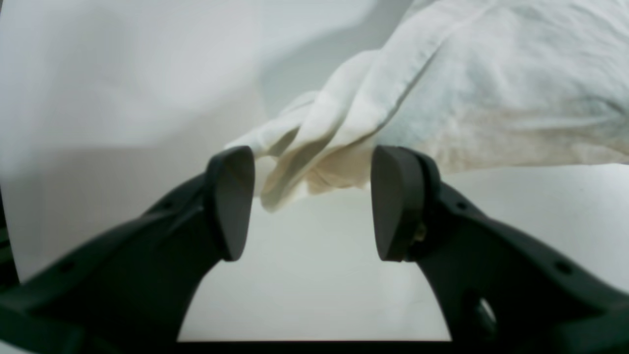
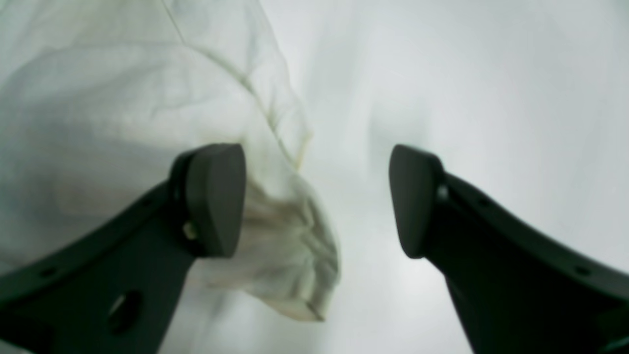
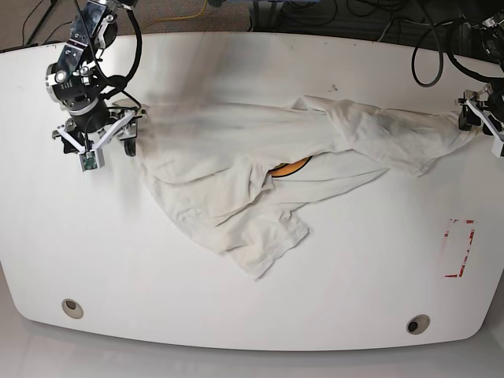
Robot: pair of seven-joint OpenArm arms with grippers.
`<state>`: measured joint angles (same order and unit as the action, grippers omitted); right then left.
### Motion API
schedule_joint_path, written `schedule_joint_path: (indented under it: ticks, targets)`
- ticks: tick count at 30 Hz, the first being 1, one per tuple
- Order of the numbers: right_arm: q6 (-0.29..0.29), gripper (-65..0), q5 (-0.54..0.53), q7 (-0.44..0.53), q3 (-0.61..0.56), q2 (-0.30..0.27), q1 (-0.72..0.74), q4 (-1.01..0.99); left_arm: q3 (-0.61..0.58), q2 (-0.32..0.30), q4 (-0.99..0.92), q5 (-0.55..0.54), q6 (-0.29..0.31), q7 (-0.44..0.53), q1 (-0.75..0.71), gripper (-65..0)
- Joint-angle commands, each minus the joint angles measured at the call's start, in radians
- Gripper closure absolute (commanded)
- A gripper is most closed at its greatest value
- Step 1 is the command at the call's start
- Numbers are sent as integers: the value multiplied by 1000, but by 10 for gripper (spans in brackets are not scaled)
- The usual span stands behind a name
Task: Layout the t-shirt on the table in an organized manner, then fold the t-shirt properly
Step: 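Move the open right gripper onto the shirt's bunched edge and pinch it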
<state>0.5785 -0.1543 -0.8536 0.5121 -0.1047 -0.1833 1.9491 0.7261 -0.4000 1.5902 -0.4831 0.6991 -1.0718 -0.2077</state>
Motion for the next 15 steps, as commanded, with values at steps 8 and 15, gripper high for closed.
schedule_joint_path:
  ticks: [8,15]
  targets:
    - [-2,-439,-8,26,-59,-17,219,-172,10,-21,39,-12,-1,15,11,-346]
    - [-2,-439,-8,26,-169,-17,295,-274,13,-24,109,-13,-1,15,30,-346]
